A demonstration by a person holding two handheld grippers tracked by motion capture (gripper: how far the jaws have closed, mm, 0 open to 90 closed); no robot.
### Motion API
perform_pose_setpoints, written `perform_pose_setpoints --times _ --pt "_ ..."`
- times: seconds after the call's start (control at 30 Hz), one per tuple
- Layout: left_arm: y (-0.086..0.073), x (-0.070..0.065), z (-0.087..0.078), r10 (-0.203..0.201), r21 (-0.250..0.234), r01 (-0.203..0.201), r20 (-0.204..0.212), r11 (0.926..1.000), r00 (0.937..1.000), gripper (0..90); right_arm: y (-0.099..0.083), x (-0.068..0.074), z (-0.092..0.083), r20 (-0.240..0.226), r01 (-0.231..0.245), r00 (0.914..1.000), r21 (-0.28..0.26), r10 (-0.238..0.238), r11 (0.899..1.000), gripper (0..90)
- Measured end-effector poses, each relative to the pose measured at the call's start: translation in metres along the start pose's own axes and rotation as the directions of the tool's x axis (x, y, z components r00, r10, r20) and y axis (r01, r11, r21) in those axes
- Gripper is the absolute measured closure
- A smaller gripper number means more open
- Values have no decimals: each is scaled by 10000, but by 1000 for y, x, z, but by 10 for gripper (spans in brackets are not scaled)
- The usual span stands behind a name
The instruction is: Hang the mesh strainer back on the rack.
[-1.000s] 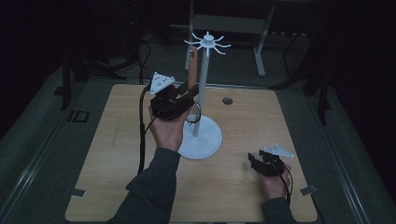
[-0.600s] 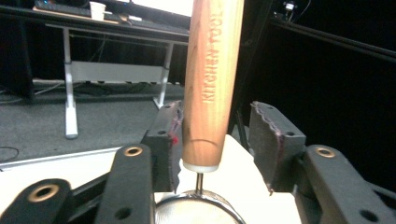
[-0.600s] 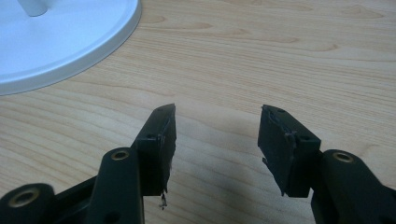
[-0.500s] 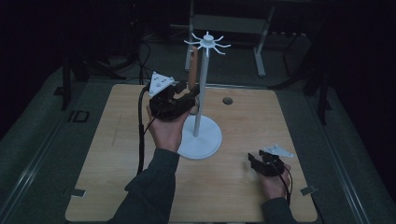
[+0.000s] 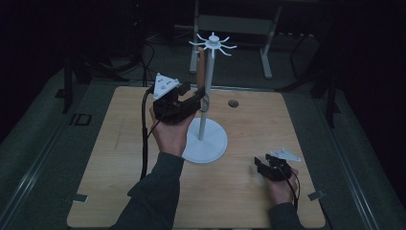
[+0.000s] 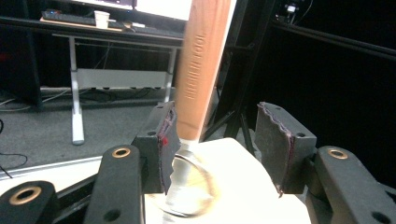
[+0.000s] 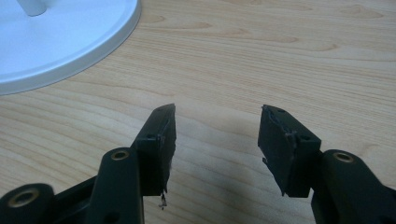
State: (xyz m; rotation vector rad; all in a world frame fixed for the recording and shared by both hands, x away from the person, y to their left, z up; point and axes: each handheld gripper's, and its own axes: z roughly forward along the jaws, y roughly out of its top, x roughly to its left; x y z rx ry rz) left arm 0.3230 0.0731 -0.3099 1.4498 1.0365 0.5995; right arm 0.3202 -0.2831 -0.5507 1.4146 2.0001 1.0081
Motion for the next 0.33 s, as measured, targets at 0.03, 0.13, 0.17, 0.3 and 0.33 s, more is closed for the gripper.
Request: perform_pose_setpoints --times 0.03,0.13,0.17,0.3,0.33 --pt "0 0 0 -7 20 7 2 10000 10000 490 0 0 0 23 -11 10000 3 11 10000 461" --pt "0 0 -1 12 19 -12 2 10000 10000 490 0 0 0 39 -13 10000 25 13 10000 460" --pt "0 -1 -2 2 8 -2 2 10000 10000 490 -1 -1 1 63 -13 10000 47 13 10000 456" --pt "-2 -1 -3 3 0 -3 33 10000 10000 490 -1 -3 1 132 -31 9999 89 30 10000 448" --pt "-2 -1 -3 3 0 -3 33 10000 10000 490 -1 -3 1 132 -31 9999 89 30 10000 448"
